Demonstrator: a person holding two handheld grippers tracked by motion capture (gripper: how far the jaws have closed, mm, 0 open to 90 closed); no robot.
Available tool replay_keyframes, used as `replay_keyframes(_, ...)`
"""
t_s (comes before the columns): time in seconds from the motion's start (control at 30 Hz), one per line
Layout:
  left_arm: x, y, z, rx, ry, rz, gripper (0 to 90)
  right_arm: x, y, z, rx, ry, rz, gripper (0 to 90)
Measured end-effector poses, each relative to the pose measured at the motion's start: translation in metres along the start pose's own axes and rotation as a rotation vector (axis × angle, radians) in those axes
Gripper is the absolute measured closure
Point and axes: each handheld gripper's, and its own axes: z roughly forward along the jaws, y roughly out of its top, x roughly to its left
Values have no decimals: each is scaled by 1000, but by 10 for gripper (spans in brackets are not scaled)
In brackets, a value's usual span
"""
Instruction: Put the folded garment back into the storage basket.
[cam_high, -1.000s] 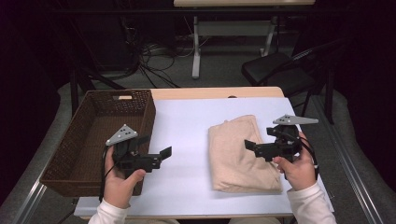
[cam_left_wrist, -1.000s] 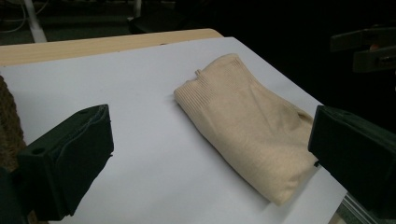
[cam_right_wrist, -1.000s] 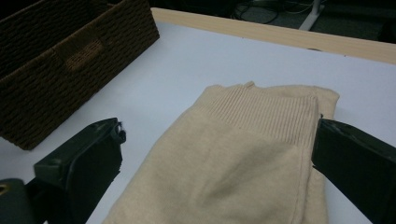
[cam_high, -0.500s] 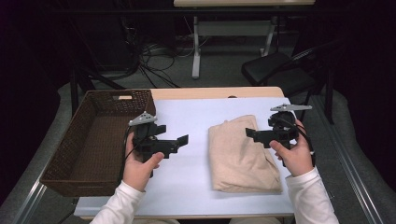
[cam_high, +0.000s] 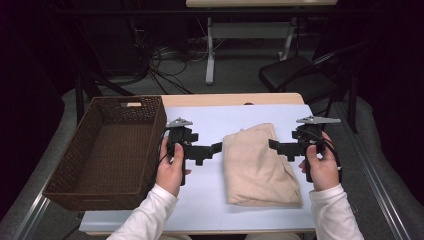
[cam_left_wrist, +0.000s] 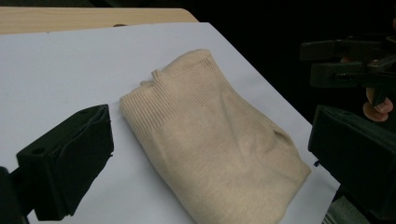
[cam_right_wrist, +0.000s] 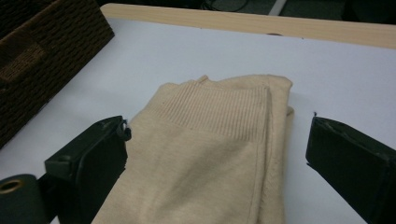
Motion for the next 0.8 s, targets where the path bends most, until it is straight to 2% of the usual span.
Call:
replay_keyframes(0.03, 0, 0, 6, 2, -4, -15, 3, -3, 0, 0, 9, -15, 25, 53)
replay_keyframes(0.1, 1, 0, 11, 12, -1, -17, 2, -6, -1, 0, 11, -15, 43, 55)
replay_keyframes(0.27, 3, -1, 23, 29, 4, -36, 3, -10, -5, 0, 18, -9, 51, 57)
replay_keyframes(0.47, 4, -3, 32, 55, 13, -28, 3, -12, -7, 1, 23, -13, 63, 72)
replay_keyframes(0.7, 6, -5, 42, 78, 16, -56, 3, -14, -9, 2, 17, -25, 77, 89)
replay_keyframes(0.8, 9, -8, 48, 90, 9, -85, 3, -16, -10, 4, 20, -29, 77, 90)
